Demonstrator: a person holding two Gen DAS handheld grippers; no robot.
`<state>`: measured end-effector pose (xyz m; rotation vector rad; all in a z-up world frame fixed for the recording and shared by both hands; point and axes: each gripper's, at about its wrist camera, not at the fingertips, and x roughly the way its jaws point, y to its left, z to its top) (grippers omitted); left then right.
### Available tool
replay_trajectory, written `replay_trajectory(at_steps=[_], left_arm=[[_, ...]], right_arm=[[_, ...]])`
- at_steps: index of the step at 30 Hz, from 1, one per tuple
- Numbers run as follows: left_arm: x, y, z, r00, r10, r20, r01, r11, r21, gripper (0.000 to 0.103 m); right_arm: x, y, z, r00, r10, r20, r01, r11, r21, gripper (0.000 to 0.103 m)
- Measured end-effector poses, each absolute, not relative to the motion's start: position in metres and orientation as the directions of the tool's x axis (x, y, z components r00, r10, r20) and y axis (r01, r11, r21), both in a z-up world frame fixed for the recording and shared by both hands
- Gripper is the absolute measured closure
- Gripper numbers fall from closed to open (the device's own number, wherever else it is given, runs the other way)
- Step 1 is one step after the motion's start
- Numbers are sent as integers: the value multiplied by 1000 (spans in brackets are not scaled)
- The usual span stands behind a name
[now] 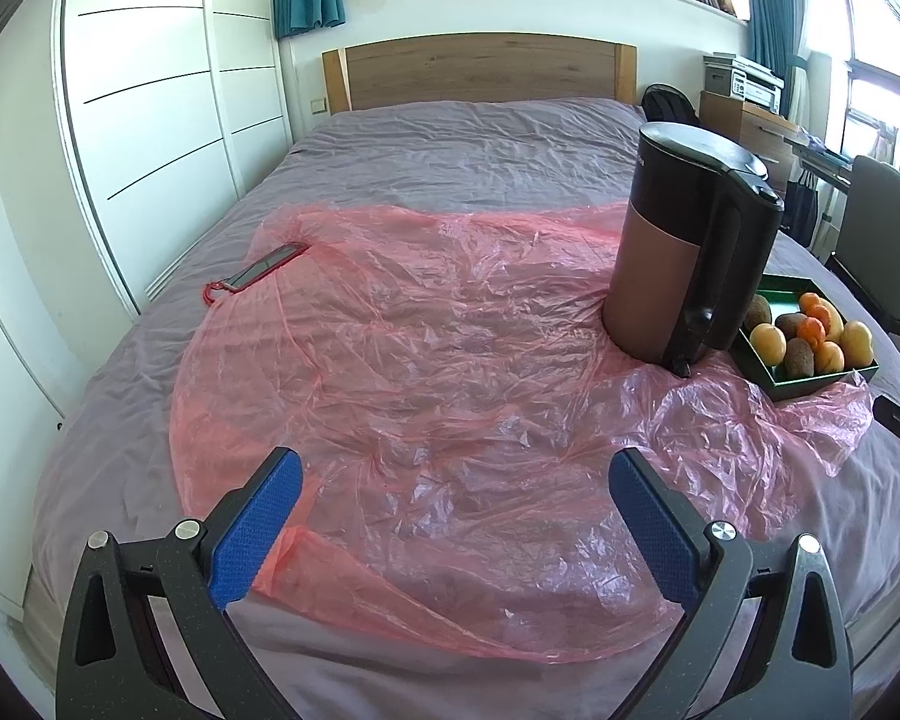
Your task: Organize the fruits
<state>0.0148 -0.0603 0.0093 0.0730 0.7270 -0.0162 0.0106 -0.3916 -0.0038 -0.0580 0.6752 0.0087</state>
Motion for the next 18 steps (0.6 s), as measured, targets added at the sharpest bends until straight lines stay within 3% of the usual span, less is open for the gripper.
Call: replay_trajectory(at_steps=[18], left_arm=[[12,-66,8,736,-29,-676,80,996,45,2]], right_arm=[[8,-393,-3,773,-31,-634,-13,998,-65,0]])
